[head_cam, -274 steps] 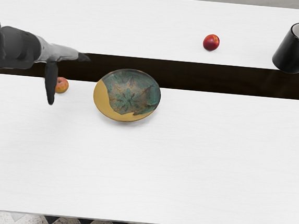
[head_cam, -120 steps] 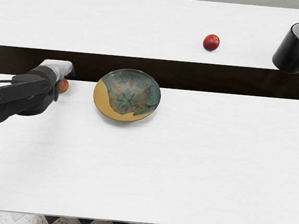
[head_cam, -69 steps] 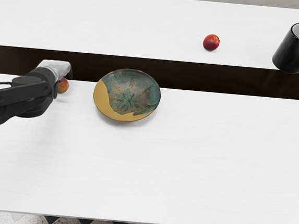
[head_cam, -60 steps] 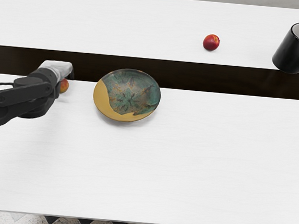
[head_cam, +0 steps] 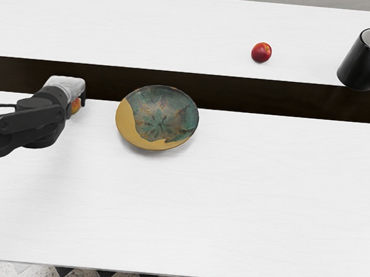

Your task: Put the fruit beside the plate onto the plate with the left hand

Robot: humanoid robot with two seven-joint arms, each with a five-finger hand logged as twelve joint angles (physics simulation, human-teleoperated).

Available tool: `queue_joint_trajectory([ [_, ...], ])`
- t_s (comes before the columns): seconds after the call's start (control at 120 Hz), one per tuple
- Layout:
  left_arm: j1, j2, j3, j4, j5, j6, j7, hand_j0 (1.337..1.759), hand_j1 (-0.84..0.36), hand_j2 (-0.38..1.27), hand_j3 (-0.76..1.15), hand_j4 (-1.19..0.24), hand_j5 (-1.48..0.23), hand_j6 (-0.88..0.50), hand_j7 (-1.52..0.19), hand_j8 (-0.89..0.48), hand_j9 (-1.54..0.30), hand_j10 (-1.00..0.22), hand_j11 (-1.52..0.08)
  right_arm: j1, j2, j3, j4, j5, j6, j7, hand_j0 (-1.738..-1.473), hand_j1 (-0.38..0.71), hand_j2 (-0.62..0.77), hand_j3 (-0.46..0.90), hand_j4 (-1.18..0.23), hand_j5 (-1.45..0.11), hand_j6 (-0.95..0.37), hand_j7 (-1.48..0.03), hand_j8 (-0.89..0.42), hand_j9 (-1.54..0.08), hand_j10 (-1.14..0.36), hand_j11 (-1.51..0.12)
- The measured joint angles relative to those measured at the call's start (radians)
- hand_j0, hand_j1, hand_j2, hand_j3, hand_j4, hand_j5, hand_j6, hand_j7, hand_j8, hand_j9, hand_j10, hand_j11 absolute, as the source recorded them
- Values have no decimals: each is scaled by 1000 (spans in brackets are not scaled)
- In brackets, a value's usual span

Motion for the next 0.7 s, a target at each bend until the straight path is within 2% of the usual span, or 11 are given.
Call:
queue_joint_trajectory([
  [0.042,-1,0,1,0,-1,0,0,1600,-297,-15,295,-635,-823,-415,-841,-425,-841,-640,-839,0,0,0,0,0,0,0,-1658,-349,0,0,0,0,0,0,0,0,0,0],
  [0.15,-14,0,-1,0,-10,-4,0,1617,-292,136,156,-648,-861,-444,-867,-456,-865,-656,-864,0,0,0,0,0,0,0,-1658,-349,0,0,0,0,0,0,0,0,0,0],
  [0.258,-62,-5,-6,-1,-32,-22,0,1633,-302,254,92,-656,-884,-463,-878,-480,-876,-667,-874,0,0,0,0,0,0,0,-1658,-349,0,0,0,0,0,0,0,0,0,0],
  [0.292,-79,-22,-8,-1,-43,-32,0,1636,-305,229,78,-661,-884,-479,-880,-467,-881,-669,-879,0,0,0,0,0,0,0,-1658,-349,0,0,0,0,0,0,0,0,0,0],
  [0.425,-129,-43,-13,-8,-91,-85,-1,1645,-325,281,41,-665,-897,-473,-891,-452,-890,-672,-890,0,0,0,0,0,0,0,-1658,-349,0,0,0,0,0,0,0,0,0,0],
  [0.433,-134,-43,-13,-8,-95,-88,-1,1646,-310,322,39,-663,-902,-465,-893,-445,-890,-672,-889,0,0,0,0,0,0,0,-1658,-349,0,0,0,0,0,0,0,0,0,0],
  [0.475,-155,-45,-14,-10,-115,-106,-1,1647,-319,276,32,-666,-899,-483,-892,-452,-891,-673,-890,0,0,0,0,0,0,0,-1658,-349,0,0,0,0,0,0,0,0,0,0],
  [0.483,-161,-51,-13,-11,-119,-110,0,1648,-311,309,30,-668,-897,-482,-889,-464,-884,-702,-887,0,0,0,0,0,0,0,-1658,-349,0,0,0,0,0,0,0,0,0,0],
  [0.517,-171,-63,-14,-12,-134,-120,-1,1649,-318,299,26,-670,-895,-485,-889,-459,-889,-698,-892,0,0,0,0,0,0,0,-1658,-349,0,0,0,0,0,0,0,0,0,0],
  [0.55,-187,-72,-14,-13,-150,-132,-1,1650,-319,361,22,-672,-894,-471,-892,-461,-887,-696,-889,0,0,0,0,0,0,0,-1658,-349,0,0,0,0,0,0,0,0,0,0],
  [0.7,-233,-98,-24,-17,-219,-184,-1,1654,-333,396,11,-670,-896,-496,-891,-469,-887,-685,-888,0,0,0,0,0,0,0,-1658,-349,0,0,0,0,0,0,0,0,0,0],
])
